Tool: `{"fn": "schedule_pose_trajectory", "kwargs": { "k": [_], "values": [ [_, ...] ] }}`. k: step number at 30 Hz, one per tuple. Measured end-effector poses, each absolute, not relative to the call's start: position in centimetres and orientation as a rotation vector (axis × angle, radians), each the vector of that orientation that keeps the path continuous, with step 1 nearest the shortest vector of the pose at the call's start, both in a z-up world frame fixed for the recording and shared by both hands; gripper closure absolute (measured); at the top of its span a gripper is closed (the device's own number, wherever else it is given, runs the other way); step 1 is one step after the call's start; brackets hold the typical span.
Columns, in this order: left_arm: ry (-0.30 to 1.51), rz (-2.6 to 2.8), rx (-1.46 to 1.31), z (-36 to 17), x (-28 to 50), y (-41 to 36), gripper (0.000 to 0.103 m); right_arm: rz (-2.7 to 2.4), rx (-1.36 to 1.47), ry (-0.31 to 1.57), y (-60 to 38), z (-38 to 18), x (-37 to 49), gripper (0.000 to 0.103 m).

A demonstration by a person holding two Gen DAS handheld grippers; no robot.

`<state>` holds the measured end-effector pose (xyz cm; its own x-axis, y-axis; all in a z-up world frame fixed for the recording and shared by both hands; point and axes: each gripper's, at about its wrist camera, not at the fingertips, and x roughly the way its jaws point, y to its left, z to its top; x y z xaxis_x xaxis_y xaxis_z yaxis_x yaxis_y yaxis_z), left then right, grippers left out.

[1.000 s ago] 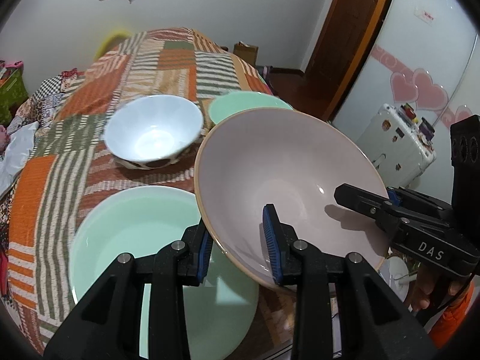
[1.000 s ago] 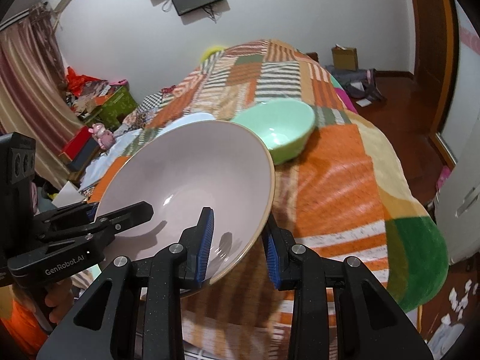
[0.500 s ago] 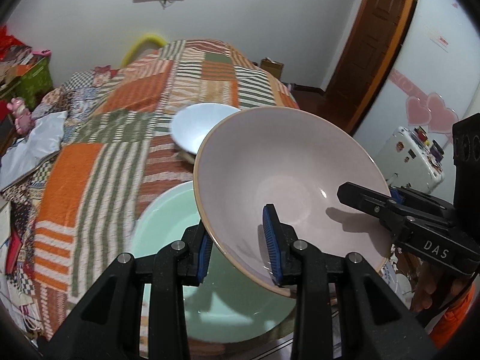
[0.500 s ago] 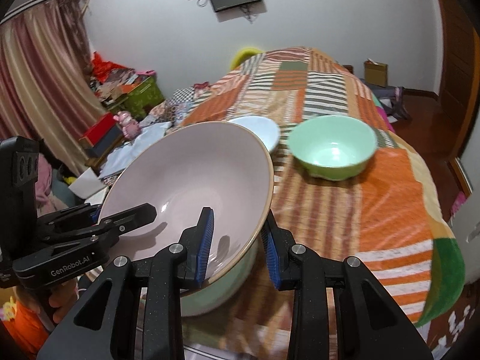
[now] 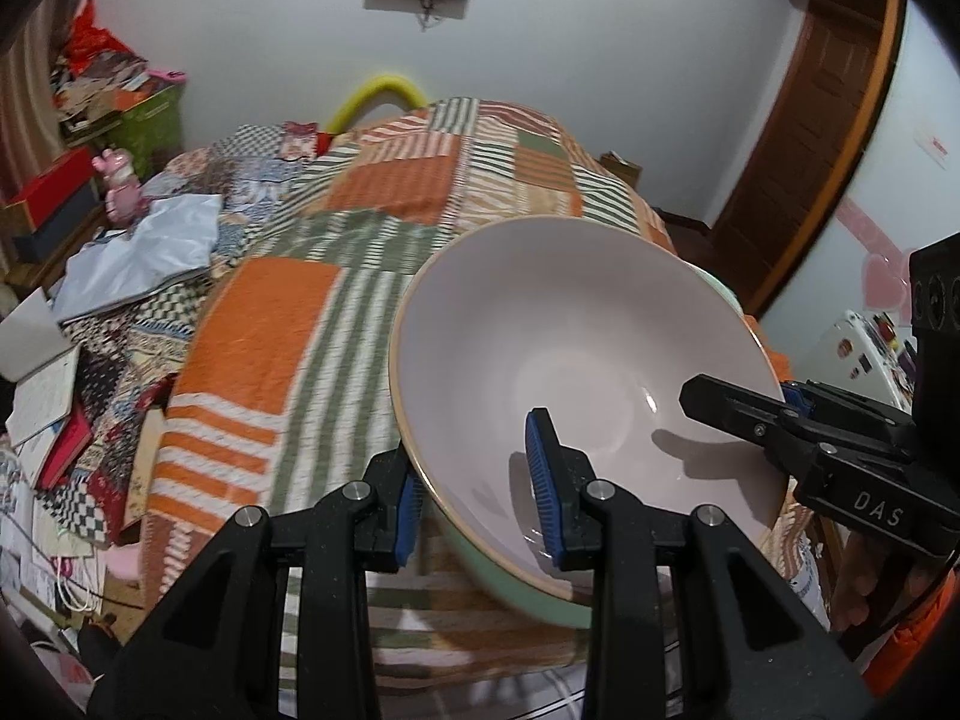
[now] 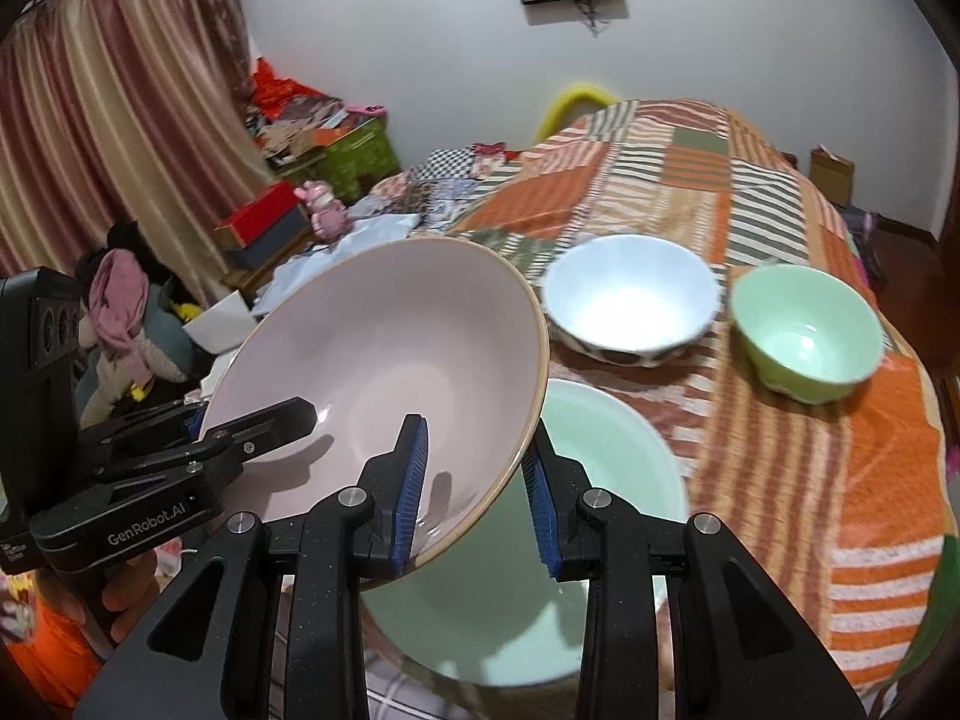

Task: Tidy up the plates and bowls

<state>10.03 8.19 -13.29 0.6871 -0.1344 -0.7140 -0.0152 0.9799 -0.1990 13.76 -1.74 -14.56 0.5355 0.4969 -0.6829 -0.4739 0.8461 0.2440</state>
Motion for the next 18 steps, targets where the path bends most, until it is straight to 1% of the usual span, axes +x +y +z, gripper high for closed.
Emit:
{"fn": "schedule_pose_trajectory", "kwargs": {
  "k": [9,18],
  "values": [
    [0.808,0.014,-0.223,-13.9,8.7,12.7,0.071,0.651,0.008,0.846,2.9,-15.5,14.0,0.074],
    [0.839,0.065,-0.255,-15.5,8.2,16.5,0.071,0.695,-0.033,0.904,6.0,-17.2,14.5,0.074]
  ]
}}
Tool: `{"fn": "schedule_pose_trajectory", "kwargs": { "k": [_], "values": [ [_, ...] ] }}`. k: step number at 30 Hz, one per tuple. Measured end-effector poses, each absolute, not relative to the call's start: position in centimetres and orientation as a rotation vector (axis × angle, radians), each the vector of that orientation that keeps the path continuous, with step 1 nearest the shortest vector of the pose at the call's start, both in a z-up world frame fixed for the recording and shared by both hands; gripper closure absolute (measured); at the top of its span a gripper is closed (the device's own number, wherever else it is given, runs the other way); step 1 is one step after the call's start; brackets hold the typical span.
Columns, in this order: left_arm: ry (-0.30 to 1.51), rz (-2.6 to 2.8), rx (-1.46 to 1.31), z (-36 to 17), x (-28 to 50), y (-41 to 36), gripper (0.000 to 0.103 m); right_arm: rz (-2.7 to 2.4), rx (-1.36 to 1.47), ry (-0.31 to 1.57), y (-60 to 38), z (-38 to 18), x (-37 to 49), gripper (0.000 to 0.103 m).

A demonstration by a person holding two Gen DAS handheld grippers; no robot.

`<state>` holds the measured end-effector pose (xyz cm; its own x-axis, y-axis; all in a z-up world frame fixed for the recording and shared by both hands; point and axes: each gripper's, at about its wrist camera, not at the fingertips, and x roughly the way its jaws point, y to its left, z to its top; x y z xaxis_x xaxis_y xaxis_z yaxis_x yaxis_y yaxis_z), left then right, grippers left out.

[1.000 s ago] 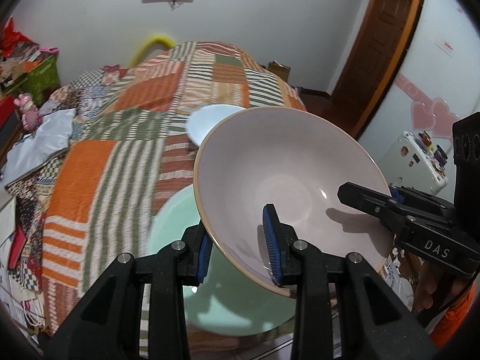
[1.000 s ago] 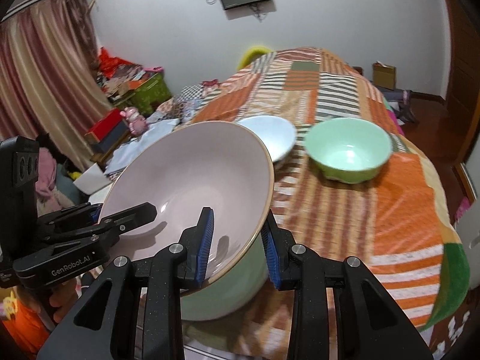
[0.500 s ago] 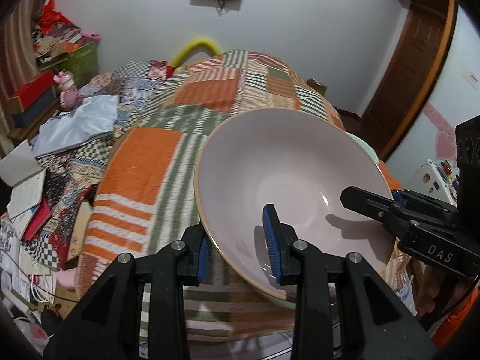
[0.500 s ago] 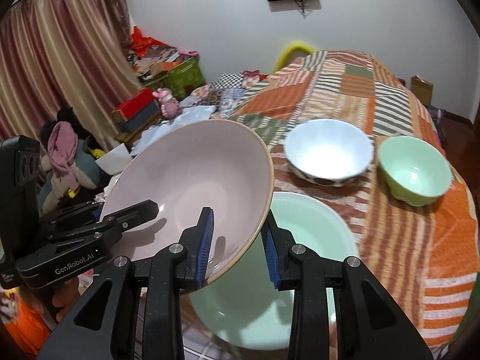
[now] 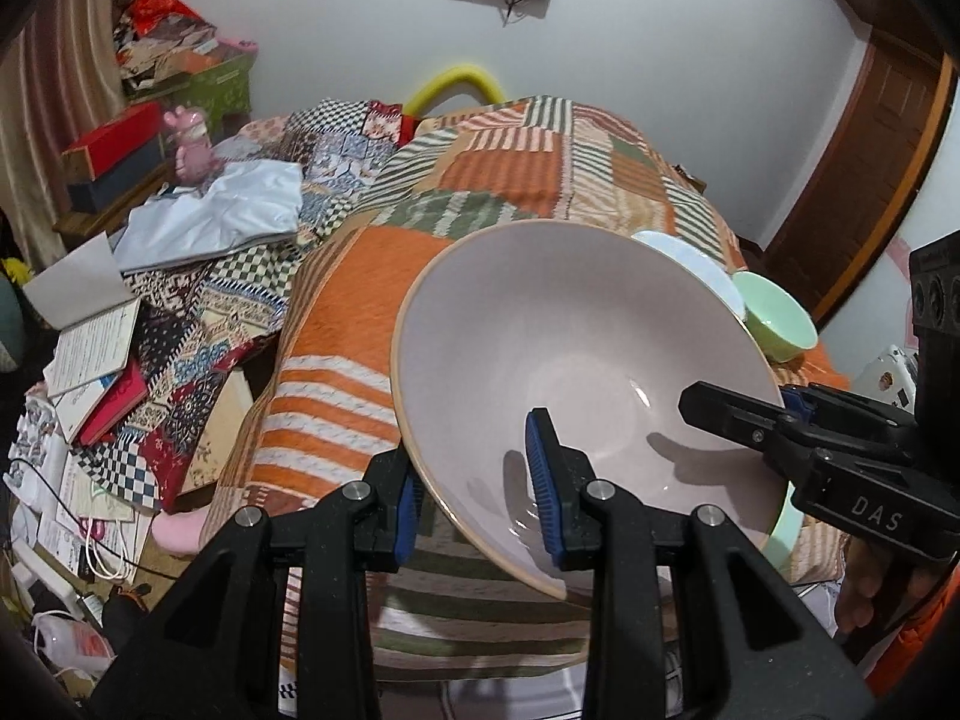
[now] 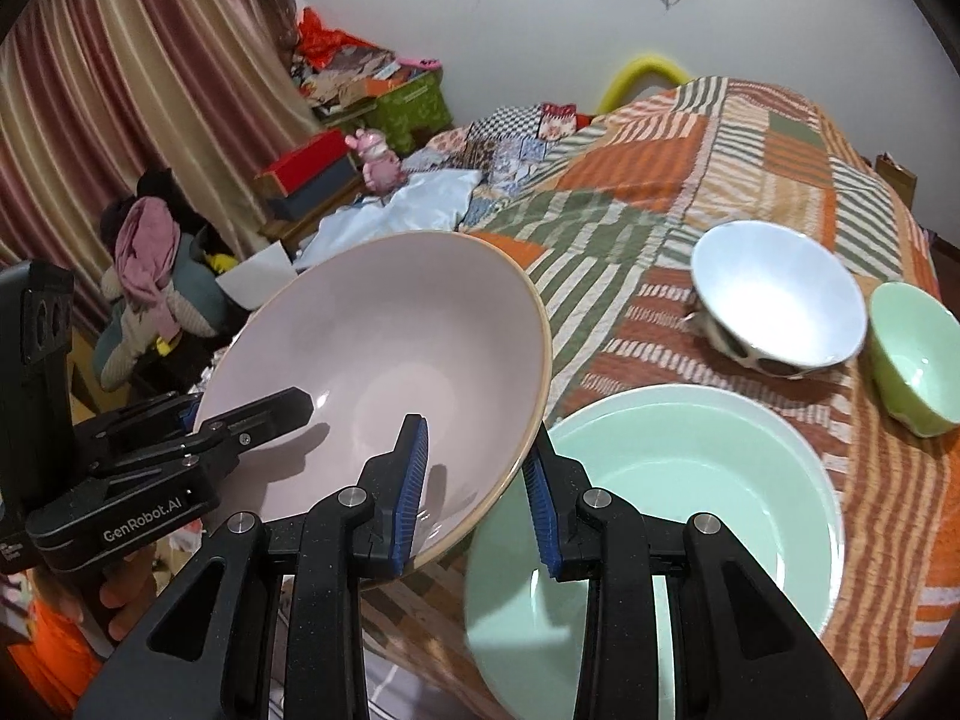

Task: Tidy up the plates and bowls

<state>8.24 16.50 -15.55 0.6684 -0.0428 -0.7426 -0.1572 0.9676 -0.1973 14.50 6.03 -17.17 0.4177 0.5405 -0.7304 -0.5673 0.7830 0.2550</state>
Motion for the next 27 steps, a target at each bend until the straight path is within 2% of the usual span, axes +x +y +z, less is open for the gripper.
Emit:
{"fn": "schedule_pose_trajectory", "kwargs": {
  "k": [27],
  "values": [
    [0.991,0.095,-0.341,-22.4,9.5,21.3,0.071,0.734,-0.111,1.069,10.4,-22.4,16.5,0.074]
  ]
}}
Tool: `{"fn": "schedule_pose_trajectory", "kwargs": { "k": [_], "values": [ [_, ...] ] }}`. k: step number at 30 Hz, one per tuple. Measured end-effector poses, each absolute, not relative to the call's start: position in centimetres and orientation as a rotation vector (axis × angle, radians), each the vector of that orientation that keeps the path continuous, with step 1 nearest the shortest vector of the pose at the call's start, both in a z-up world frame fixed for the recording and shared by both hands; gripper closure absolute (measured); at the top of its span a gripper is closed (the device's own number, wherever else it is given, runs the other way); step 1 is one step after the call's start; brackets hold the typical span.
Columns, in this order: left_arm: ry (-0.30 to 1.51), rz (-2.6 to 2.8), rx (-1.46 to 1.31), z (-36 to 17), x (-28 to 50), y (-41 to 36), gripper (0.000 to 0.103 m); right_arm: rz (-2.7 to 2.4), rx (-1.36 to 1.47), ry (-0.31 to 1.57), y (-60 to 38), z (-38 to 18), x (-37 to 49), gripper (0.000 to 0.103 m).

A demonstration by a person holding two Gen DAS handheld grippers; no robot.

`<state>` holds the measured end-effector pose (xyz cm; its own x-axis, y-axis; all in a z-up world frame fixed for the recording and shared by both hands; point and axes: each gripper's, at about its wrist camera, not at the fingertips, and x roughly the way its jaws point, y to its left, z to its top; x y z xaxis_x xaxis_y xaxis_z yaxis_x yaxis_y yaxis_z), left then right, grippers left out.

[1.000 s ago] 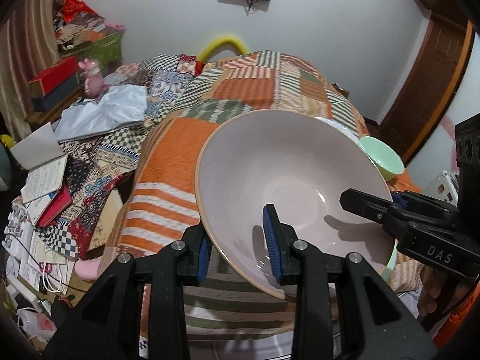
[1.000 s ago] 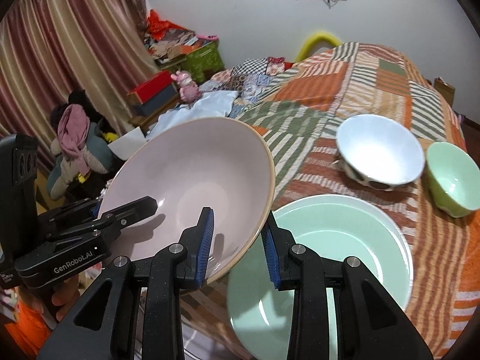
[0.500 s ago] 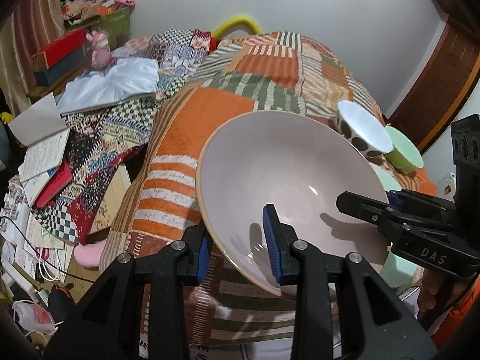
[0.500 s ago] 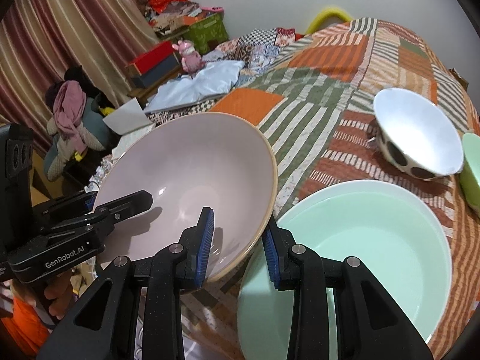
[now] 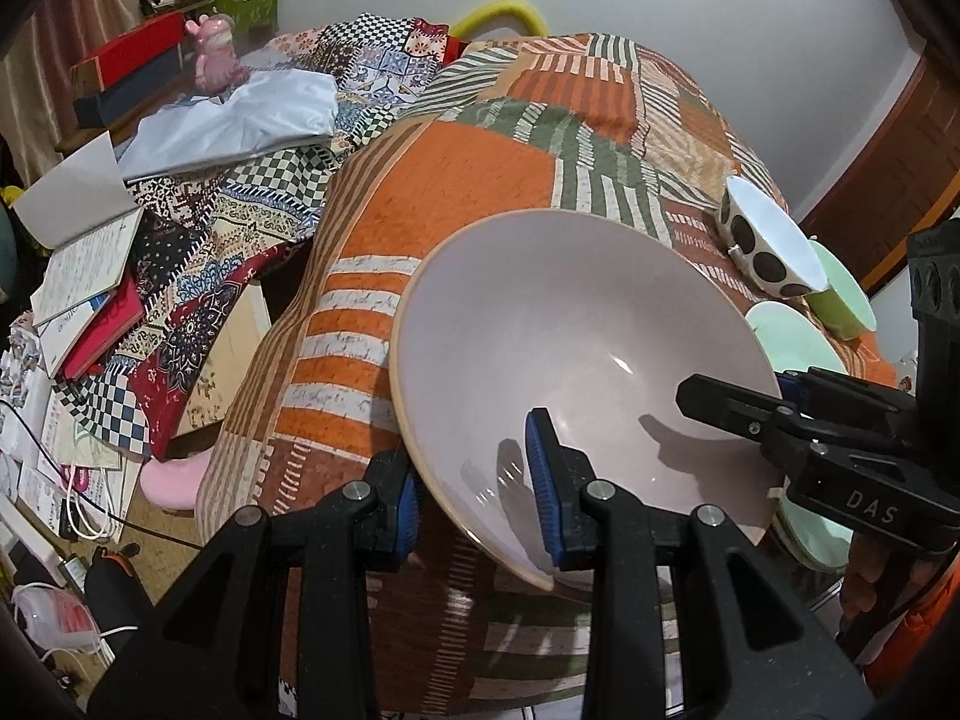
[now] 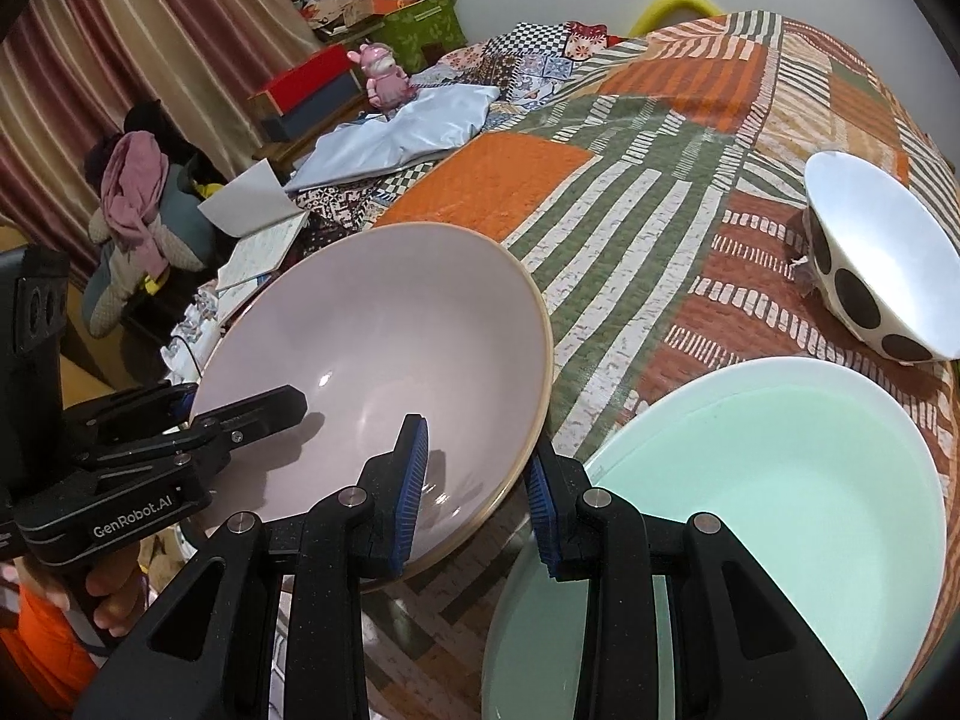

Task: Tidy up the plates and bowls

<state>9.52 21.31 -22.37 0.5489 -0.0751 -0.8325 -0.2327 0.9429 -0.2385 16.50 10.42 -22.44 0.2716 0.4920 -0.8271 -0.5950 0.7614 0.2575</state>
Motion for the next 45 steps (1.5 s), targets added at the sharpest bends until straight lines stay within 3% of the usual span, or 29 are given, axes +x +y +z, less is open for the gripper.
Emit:
{"fn": "schedule_pose_trajectory", "kwargs": {
  "k": [9,25,36,40,45],
  "values": [
    [0.99,0.113,-0.344,-22.0,9.4,21.5,0.071,0.742,-0.115,1.065,10.0,-22.2,16.3,0.074],
    [0.848,0.133,-0.242,-15.7,8.9,19.3,0.071,0.655,-0.065,0.915,4.4,-17.6,16.5,0.073],
    [0.806,0.035,-0.161,-13.2,12.6,13.5,0.055,0.547,-0.018,0.854,-1.4,-15.7,17.8,0.073],
    [0.813,0.0,-0.152,-13.1,14.7,11.6,0.049,0.504,-0.006,0.843,-3.5,-15.6,18.5,0.066],
    [0.831,-0.029,-0.149,-13.2,17.4,9.8,0.045,0.458,0.005,0.835,-5.8,-15.5,19.2,0.065]
  ]
}}
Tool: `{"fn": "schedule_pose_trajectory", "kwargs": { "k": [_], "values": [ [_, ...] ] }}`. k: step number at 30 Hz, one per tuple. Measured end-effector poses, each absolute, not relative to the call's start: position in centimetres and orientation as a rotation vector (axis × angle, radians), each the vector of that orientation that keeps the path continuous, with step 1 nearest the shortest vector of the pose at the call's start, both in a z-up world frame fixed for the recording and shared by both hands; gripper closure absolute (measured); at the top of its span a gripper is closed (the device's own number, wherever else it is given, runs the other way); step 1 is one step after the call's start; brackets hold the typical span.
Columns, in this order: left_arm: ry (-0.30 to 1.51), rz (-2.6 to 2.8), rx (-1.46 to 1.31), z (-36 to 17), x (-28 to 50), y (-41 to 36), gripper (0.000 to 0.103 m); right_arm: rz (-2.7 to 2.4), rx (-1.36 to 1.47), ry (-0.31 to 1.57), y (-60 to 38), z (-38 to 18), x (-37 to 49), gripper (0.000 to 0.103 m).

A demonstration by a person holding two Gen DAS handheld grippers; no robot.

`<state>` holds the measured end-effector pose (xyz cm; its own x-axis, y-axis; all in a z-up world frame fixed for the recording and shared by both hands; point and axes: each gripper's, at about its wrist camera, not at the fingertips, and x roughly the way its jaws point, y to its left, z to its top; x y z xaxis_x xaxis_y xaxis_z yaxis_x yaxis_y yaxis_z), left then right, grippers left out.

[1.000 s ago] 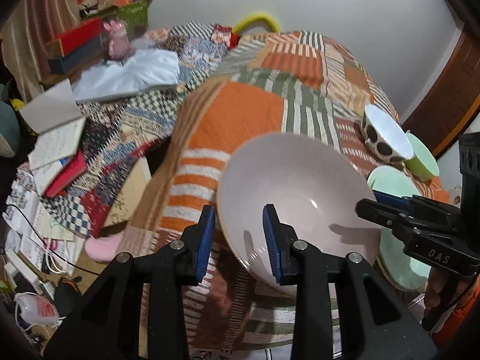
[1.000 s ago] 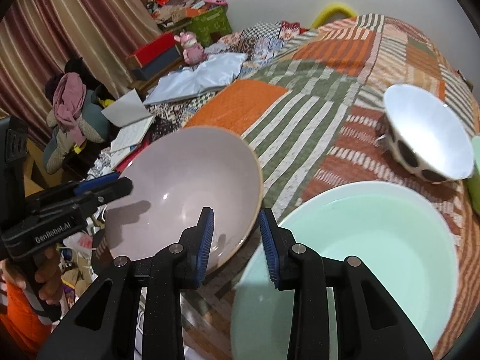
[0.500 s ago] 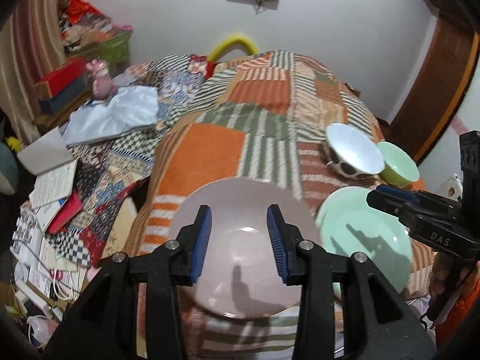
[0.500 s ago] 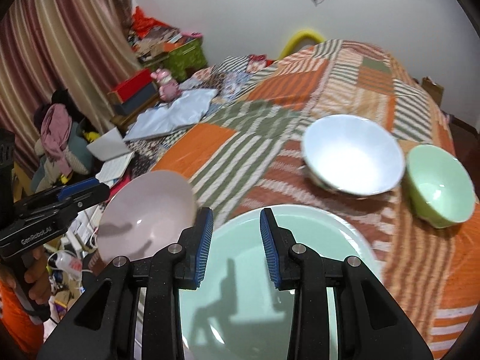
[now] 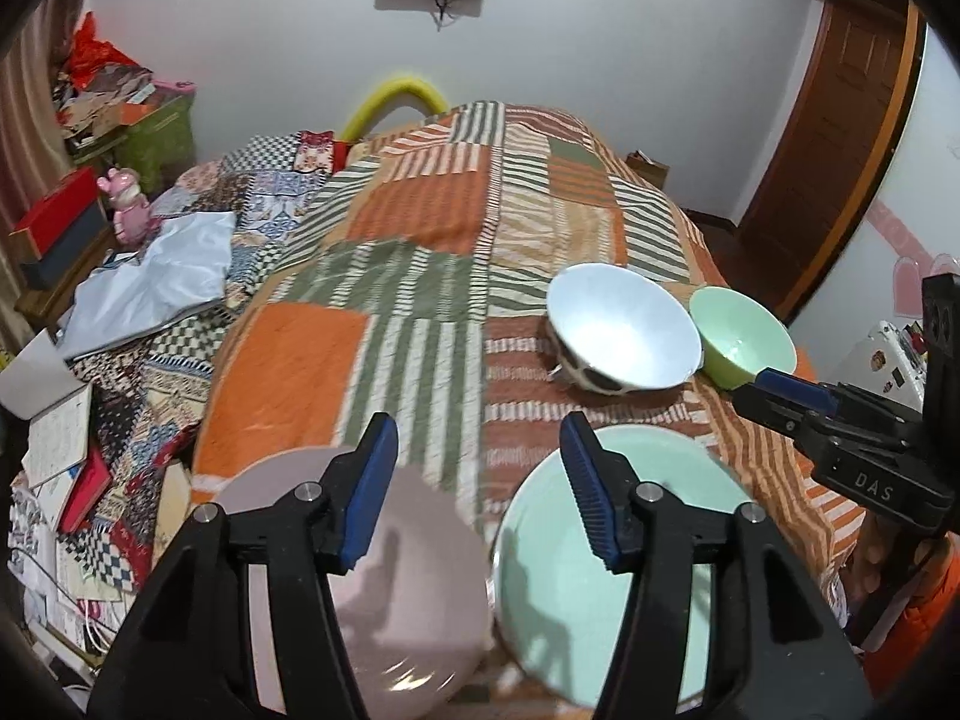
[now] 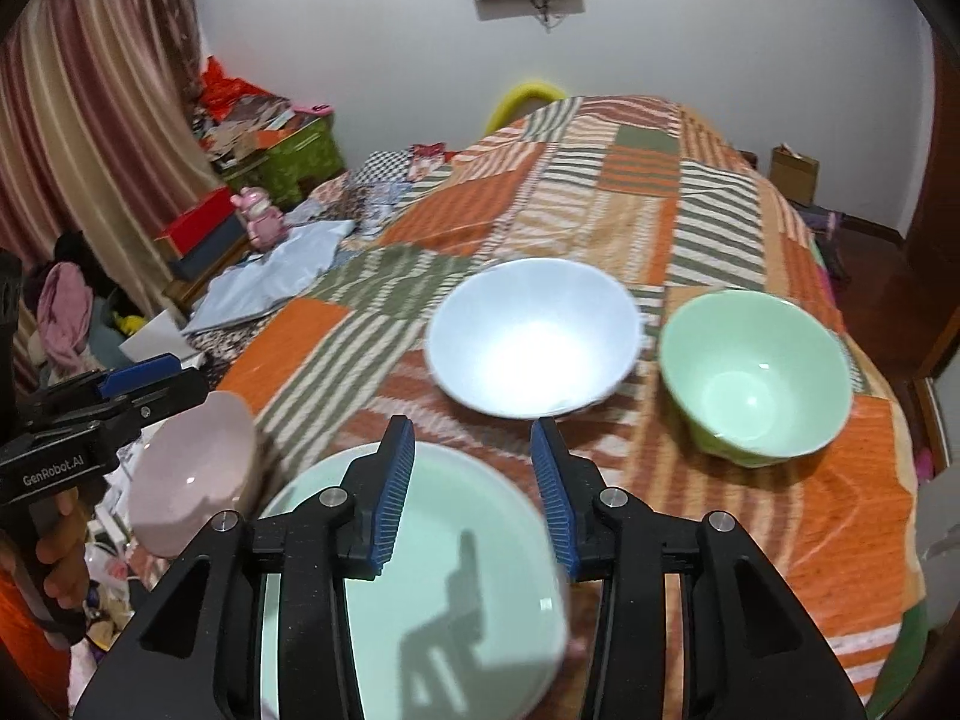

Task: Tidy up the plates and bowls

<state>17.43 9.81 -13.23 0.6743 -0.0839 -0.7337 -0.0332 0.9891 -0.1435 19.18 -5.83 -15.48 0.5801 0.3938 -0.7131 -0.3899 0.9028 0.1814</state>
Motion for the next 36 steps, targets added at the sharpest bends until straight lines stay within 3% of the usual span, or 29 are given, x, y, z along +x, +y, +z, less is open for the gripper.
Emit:
{"fn": "schedule_pose_trajectory", "kwargs": {
  "k": [4,29,36],
  "values": [
    [0.852,-0.048,-0.139,-13.5,19.6,8.4,0.042,0.429,0.02,0.837,-7.2,-15.8,20.1,0.056],
    [1.007,-0.177,-0.039,-18.8,30.8,3.8,0.039,0.38,0.084,0.96,-7.7,-20.2,26.2,0.056],
    [1.056,-0.198,-0.047,-20.6,32.7,3.3,0.047,0.373,0.095,0.991,-7.3,-21.0,27.2,0.056]
  ]
}}
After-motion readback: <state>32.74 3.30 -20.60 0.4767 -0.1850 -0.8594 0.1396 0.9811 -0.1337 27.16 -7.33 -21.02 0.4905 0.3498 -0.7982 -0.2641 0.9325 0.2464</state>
